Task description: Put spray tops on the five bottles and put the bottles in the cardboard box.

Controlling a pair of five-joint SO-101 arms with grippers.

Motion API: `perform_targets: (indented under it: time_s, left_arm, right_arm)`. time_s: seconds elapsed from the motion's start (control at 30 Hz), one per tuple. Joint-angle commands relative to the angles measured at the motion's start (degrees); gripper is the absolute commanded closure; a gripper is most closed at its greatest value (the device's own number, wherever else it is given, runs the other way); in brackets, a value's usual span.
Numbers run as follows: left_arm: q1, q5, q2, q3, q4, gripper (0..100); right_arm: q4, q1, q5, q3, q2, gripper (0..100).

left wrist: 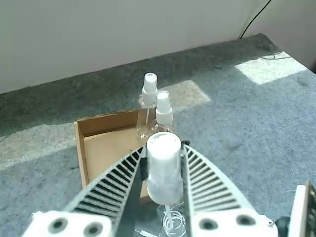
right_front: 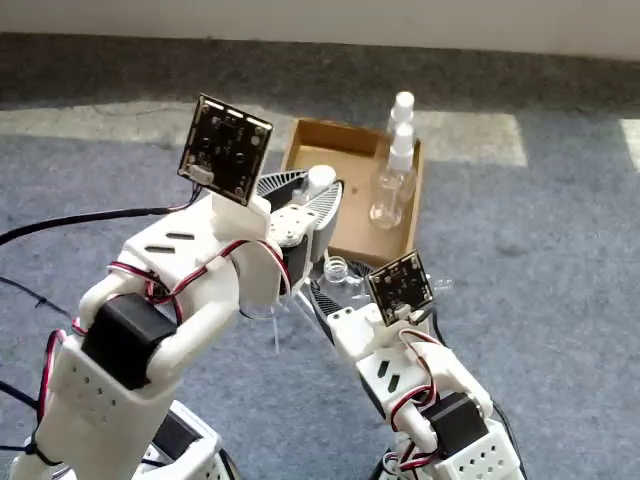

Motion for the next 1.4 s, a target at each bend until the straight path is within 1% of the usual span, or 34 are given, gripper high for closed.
perform_targets:
  time_s: [0.0,0.27,0.5,0.57,0.67,0.8,0.87,1.03,1.1,1.13,1.23,1.27,1.37]
  left_arm:
    - [0.8,0.7,-0.7,4.2,-5.2,99]
    - [0.6,0.5,-0.7,8.6,-5.9,99]
    - [0.8,0.4,-0.7,13.8,-5.8,99]
    - [0.8,0.4,-0.8,14.8,-5.8,96]
    - [0.8,0.4,-0.8,15.3,-5.5,87]
    - [0.9,0.4,-1.1,14.8,-2.4,76]
    - [0.9,0.4,-2.4,14.9,-2.5,74]
    - [0.4,0.3,-8.0,12.7,-2.2,74]
    - [0.4,-0.5,-11.3,10.5,-2.2,74]
    - [0.7,-2.3,-13.0,9.0,-2.2,74]
    - [0.3,-6.3,-16.7,3.9,-1.9,74]
    - [-0.6,-6.9,-17.7,2.2,-0.9,74]
    - [-6.1,-7.6,-19.4,-1.0,3.0,74]
  right_arm:
    - [-3.3,-0.5,0.0,-1.0,-0.7,99.5]
    - [-10.0,-0.2,0.3,-1.6,-0.7,99.5]
    - [-10.1,0.7,0.5,-6.2,-0.7,99.5]
    - [-10.1,0.7,0.5,-6.0,-0.7,99.5]
    - [-10.2,0.8,0.5,-6.2,-0.7,99.5]
    - [-10.2,0.7,0.5,-6.5,-0.7,99.5]
    - [-10.2,0.7,0.5,-6.5,-0.7,99.5]
    - [-10.5,0.8,0.5,-6.5,-0.7,99.5]
    - [-13.9,0.9,0.5,-6.1,-0.7,99.5]
    - [-16.2,1.5,0.5,-6.1,-0.7,99.5]
    - [-24.6,5.8,0.5,-6.0,-0.7,99.5]
    - [-27.5,8.0,0.5,-6.0,-0.7,99.5]
    - [-34.9,14.8,0.5,-5.9,-0.2,99.5]
